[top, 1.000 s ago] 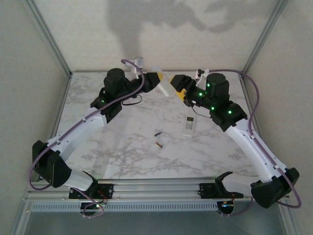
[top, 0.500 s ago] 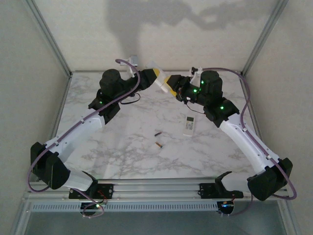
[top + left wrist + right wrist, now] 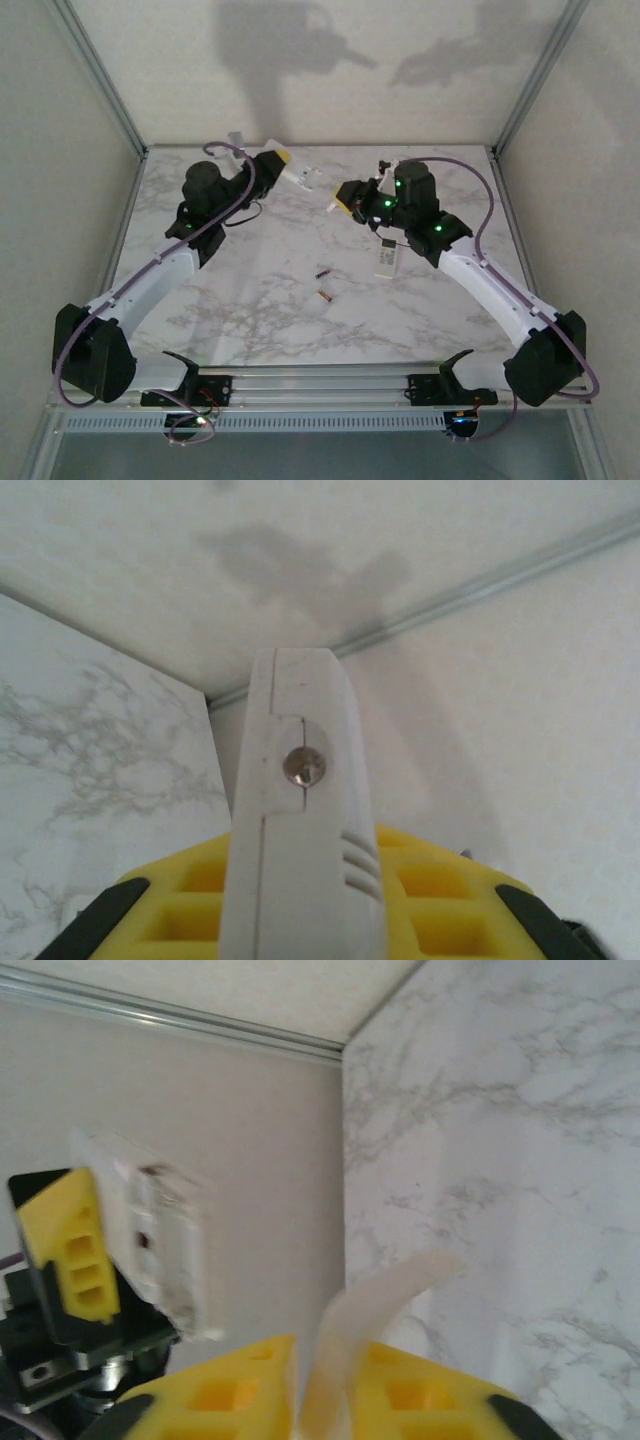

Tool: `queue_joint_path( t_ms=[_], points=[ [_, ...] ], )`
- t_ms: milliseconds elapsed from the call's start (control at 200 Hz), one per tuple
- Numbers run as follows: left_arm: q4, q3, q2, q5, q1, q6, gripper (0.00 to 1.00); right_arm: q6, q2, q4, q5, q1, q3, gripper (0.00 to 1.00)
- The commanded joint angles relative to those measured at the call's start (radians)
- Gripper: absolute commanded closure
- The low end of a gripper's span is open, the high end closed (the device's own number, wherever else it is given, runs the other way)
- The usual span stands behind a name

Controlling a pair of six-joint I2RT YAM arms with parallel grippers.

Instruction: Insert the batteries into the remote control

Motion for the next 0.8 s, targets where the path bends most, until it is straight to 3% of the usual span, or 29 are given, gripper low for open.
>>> queue_joint_path(
  t_ms=[0, 90, 250, 405, 651, 796],
  points=[
    [0.1, -0.019, -0.062, -0.009, 0.014, -0.062, 1.0, -0.007, 0.042, 0.094, -0.063, 0.007, -0.006, 0.86],
    [0.05, -0.049, -0.082, -0.03, 0.024, -0.047, 1.0, -0.016, 0.088, 0.116, -0.089, 0.016, 0.013, 1.0],
    [-0.074, -0.152, -0.176, -0.114, 0.077, 0.01, 1.0, -0.043, 0.164, 0.125, -0.088, 0.021, 0.019, 1.0],
    [-0.174, -0.28, -0.266, -0.139, 0.125, 0.076, 1.0, -0.266, 0.29, -0.049, -0.006, 0.014, 0.094, 1.0],
    [0.055, -0.544, -0.257, -0.07, 0.13, 0.065, 1.0, -0.479, 0.568, -0.194, 0.074, -0.003, 0.216, 1.0],
    [0.191, -0.618, -0.169, -0.04, 0.129, 0.094, 1.0, -0.44, 0.682, -0.049, -0.1, -0.033, 0.209, 1.0]
  ],
)
